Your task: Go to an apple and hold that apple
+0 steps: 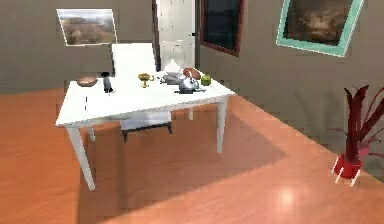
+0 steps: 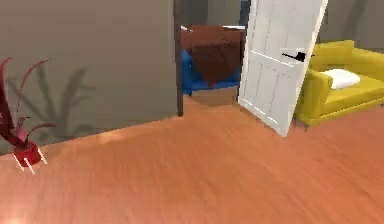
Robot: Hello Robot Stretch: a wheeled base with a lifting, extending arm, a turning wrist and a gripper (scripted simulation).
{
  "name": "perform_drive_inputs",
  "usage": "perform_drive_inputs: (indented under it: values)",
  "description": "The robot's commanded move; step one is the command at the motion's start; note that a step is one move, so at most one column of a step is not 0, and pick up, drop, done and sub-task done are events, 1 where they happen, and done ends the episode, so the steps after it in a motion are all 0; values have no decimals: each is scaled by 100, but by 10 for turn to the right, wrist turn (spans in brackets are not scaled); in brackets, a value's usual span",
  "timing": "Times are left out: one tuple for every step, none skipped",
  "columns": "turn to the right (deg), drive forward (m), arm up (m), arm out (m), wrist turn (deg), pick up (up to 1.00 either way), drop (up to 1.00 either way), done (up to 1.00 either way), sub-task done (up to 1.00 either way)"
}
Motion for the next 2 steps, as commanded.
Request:
perform_drive_inputs:
  values:
    - [0,100,0,0,0,0,0,0,0]
    - [0,10,0,0,0,0,0,0,0]
